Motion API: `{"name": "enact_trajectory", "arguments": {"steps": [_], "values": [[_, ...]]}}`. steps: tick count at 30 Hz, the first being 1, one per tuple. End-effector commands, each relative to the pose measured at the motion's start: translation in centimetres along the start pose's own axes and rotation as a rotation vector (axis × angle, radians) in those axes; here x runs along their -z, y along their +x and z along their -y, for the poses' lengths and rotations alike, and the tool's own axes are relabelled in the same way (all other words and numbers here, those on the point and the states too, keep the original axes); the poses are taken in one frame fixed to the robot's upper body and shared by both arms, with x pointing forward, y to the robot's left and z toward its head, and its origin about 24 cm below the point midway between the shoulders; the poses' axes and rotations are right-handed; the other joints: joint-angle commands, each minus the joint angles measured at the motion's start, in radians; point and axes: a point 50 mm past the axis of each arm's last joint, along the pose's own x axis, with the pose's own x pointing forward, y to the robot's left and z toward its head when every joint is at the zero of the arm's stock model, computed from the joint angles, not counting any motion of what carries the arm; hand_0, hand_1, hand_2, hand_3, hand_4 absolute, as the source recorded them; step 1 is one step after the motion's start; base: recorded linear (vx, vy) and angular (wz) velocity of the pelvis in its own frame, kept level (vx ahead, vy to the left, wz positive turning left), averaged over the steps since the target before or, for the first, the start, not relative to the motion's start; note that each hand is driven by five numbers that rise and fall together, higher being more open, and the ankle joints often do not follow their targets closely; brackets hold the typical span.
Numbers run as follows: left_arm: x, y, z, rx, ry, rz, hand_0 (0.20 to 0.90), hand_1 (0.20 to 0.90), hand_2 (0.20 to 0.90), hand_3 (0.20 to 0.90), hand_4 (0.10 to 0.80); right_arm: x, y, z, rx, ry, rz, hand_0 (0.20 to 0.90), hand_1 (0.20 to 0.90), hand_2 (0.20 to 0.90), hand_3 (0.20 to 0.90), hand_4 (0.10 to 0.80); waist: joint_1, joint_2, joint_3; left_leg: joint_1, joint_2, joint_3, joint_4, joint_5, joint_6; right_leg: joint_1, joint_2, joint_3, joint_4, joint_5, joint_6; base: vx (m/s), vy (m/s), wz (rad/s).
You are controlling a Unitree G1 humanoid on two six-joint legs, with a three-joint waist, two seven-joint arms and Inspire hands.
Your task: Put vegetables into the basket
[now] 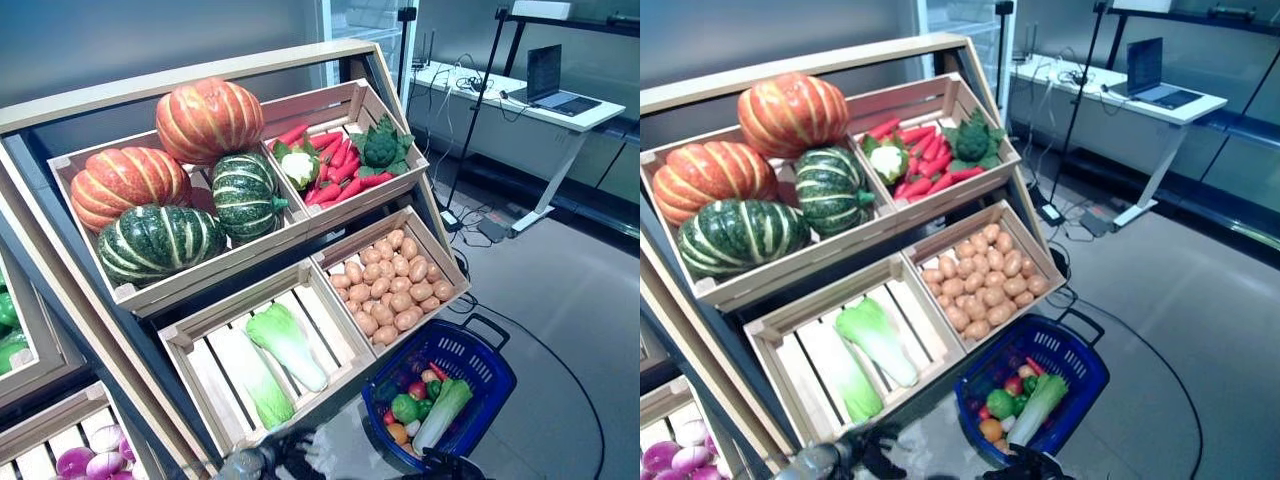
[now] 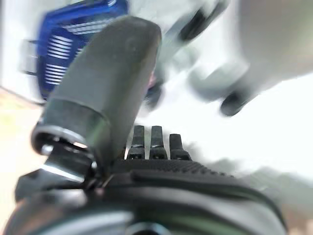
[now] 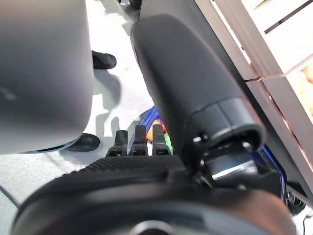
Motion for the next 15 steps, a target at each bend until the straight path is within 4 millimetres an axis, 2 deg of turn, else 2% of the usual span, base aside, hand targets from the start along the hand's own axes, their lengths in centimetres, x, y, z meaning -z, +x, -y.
{"name": "enact_trajectory", "arguments": {"steps": [1, 3, 6, 8, 10, 13, 15], "values": [[-7.8, -2.2, -9.5, -0.291, 0.253, 0.265, 0.9, 0.9, 0.9, 0.9, 0.8, -3.0, 0.3, 0.1, -0.002, -0.014, 0.097, 0.9, 0.9, 0.9, 0.9, 0.8, 0.016, -0.024, 0.063, 0.075, 0.023, 0.037, 0.009, -0.107, -0.018, -0.039, -0.054, 0.015, 0.012, 0.059, 0.012, -0.024, -0.03, 0.07], [-10.2, -4.9, -12.3, -0.392, 0.511, 0.323, 0.9, 0.9, 0.9, 0.9, 0.8, -2.4, 0.0, 0.8, 0.012, -0.004, 0.104, 0.9, 0.9, 0.9, 0.9, 0.8, 0.027, -0.019, 0.065, 0.064, 0.024, 0.029, 0.009, -0.102, -0.021, -0.044, -0.055, 0.003, 0.006, 0.063, 0.009, -0.033, -0.048, 0.09], [-11.5, -7.2, -14.4, -0.475, 0.707, 0.325, 0.9, 0.9, 0.9, 0.9, 0.8, -2.5, -0.3, 1.6, 0.021, -0.003, 0.121, 0.9, 0.9, 0.9, 0.9, 0.8, 0.033, -0.014, 0.074, 0.048, 0.026, 0.018, 0.009, -0.094, -0.027, -0.056, -0.052, -0.007, 0.01, 0.061, 0.003, -0.042, -0.039, 0.12], [-11.9, -7.8, -15.2, -0.511, 0.782, 0.307, 0.9, 0.9, 0.9, 0.9, 0.8, -2.8, -0.4, 2.1, 0.032, -0.003, 0.132, 0.9, 0.9, 0.9, 0.9, 0.8, 0.033, -0.009, 0.081, 0.039, 0.027, 0.014, 0.009, -0.088, -0.028, -0.072, -0.05, -0.007, 0.026, 0.054, -0.003, -0.067, -0.01, 0.08], [-12.6, -8.7, -16.2, -0.567, 0.951, 0.271, 0.9, 0.9, 0.9, 0.9, 0.8, -3.4, -0.7, 3.2, 0.049, -0.001, 0.157, 0.9, 0.9, 0.9, 0.9, 0.8, 0.033, 0.004, 0.105, 0.021, 0.028, 0.001, 0.016, -0.079, -0.028, -0.096, -0.046, -0.007, 0.073, 0.033, -0.014, -0.093, -0.005, 0.05], [-13.2, -9.2, -16.9, -0.607, 1.111, 0.238, 0.9, 0.9, 0.9, 0.9, 0.8, -4.3, -1.0, 4.0, 0.056, 0.005, 0.191, 0.9, 0.9, 0.9, 0.9, 0.8, 0.028, 0.014, 0.134, -0.007, 0.025, -0.014, 0.053, -0.08, -0.03, -0.122, -0.043, -0.006, 0.121, 0.011, -0.027, -0.089, 0.002, 0.17], [-14.0, -9.2, -17.6, -0.648, 1.188, 0.233, 0.9, 0.9, 0.9, 0.9, 0.8, -5.4, -1.3, 5.0, 0.072, -0.007, 0.216, 0.9, 0.9, 0.9, 0.9, 0.8, 0.019, 0.028, 0.173, -0.053, 0.022, -0.029, 0.117, -0.085, -0.041, -0.155, -0.042, 0.0, 0.174, -0.009, -0.043, -0.129, 0.028, 0.27]]}}
